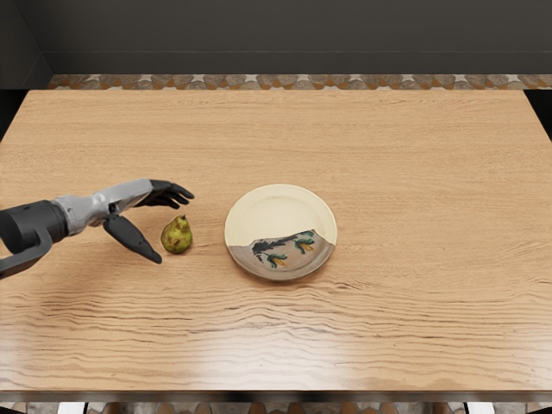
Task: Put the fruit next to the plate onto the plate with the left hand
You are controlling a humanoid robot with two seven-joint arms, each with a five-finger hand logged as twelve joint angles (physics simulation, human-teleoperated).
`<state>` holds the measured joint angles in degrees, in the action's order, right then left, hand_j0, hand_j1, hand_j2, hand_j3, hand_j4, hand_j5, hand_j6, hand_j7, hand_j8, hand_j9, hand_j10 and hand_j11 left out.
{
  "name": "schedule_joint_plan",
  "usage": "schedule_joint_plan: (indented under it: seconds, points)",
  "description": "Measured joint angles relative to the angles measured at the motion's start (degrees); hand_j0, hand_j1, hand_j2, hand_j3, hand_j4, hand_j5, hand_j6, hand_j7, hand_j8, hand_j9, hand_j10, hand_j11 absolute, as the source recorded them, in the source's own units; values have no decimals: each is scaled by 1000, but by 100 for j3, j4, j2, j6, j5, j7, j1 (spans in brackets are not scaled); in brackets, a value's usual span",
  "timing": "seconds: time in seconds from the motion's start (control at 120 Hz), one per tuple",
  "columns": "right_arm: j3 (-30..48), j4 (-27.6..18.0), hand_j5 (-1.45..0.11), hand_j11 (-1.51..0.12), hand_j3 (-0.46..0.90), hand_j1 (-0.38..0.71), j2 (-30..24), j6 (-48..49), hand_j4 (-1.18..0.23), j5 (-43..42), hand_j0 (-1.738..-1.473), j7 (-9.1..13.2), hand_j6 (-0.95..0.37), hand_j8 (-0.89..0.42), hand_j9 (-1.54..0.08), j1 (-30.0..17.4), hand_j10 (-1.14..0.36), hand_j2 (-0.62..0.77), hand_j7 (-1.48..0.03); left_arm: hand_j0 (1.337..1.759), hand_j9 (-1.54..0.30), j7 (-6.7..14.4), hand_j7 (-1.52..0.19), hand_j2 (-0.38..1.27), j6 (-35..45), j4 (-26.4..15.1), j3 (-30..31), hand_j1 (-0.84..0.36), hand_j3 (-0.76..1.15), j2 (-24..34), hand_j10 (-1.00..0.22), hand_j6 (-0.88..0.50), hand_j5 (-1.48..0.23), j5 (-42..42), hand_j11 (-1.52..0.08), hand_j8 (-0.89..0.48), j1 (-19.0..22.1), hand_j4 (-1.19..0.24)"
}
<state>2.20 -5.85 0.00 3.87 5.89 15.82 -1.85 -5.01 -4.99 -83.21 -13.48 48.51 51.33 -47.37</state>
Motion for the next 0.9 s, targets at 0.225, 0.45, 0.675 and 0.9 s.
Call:
schedule_joint_plan:
  seconds: [0.225,0.45,0.675,0.9]
  points:
    - [0,3,0,0,0,-349,0,0,0,0,-1658,0,-1,0,0,0,0,0,0,1658,-387,-6,-388,64,484,36,61,-5,0,-113,-302,-303,-388,343,-387,-303,159,-302]
    - [0,2,0,0,0,-349,0,0,0,-2,-1658,0,-1,0,0,0,0,0,0,1658,-391,-44,-391,65,1011,41,151,-8,0,-217,-304,-306,-391,639,-391,-305,226,-305]
    - [0,5,0,0,0,-349,0,0,0,-5,-1658,0,-1,0,0,0,0,0,0,1658,-392,-45,-392,65,1118,48,192,-9,0,-298,-305,-307,-392,734,-392,-306,241,-306]
    - [0,5,0,0,0,-349,0,0,0,-8,-1658,0,-1,0,0,0,0,0,0,1658,-392,-44,-392,65,1130,60,197,-9,0,-307,-305,-307,-393,745,-392,-307,325,-306]
